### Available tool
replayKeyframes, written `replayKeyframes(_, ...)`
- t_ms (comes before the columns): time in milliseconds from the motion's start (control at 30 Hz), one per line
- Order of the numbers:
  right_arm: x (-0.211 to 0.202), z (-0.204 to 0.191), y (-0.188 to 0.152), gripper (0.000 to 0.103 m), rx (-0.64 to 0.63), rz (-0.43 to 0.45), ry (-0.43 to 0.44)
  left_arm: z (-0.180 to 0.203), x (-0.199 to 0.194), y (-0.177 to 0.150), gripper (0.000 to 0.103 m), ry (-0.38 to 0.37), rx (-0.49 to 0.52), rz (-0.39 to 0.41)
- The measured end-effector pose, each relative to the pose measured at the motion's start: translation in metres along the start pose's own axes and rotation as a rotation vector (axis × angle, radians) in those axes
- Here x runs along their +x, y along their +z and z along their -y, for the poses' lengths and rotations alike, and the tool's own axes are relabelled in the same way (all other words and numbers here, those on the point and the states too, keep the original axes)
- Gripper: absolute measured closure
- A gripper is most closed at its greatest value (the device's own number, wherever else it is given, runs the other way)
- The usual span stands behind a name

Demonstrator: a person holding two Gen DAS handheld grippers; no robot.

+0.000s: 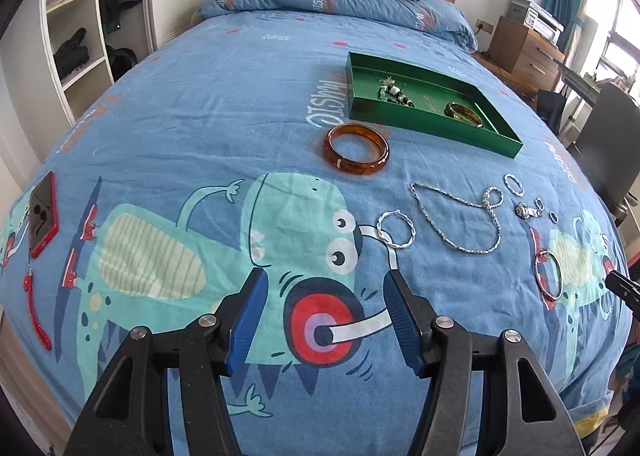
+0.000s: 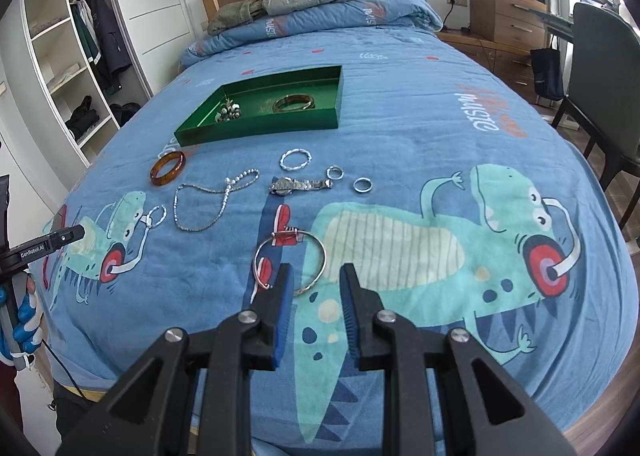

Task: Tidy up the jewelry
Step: 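Grasp the twisted silver hoop earring with the left gripper while the right grasps the large silver bangle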

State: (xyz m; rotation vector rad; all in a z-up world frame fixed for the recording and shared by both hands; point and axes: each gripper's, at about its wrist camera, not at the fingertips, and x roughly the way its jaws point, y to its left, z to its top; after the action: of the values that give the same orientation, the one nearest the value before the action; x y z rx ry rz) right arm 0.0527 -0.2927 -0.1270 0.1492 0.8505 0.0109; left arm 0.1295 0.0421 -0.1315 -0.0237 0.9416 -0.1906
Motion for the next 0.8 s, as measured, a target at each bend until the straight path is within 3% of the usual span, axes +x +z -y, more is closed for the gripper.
replayKeyframes(367,0.078,-0.004,0.003,0.080,-0.039,-0.124,0.002,0.036,0.073,0.024,0.044,-0.003,0.094,-0.088)
replayKeyframes(600,0.101,-0.006,0.001,0.080,-0.089,-0.158,0.008,0.055,0.103,0.029,0.056,0.037,0.179,-0.118)
replayKeyframes(700,0.107,-0.006,0.004,0.081,-0.105,-0.162,0.019,0.062,0.105,0.031,0.069,0.035,0.201,-0.110)
replayKeyframes(800,0.113,-0.003,0.007,0.085,-0.104,-0.166,0.031,0.065,0.106,0.032,0.088,0.025,0.200,-0.103)
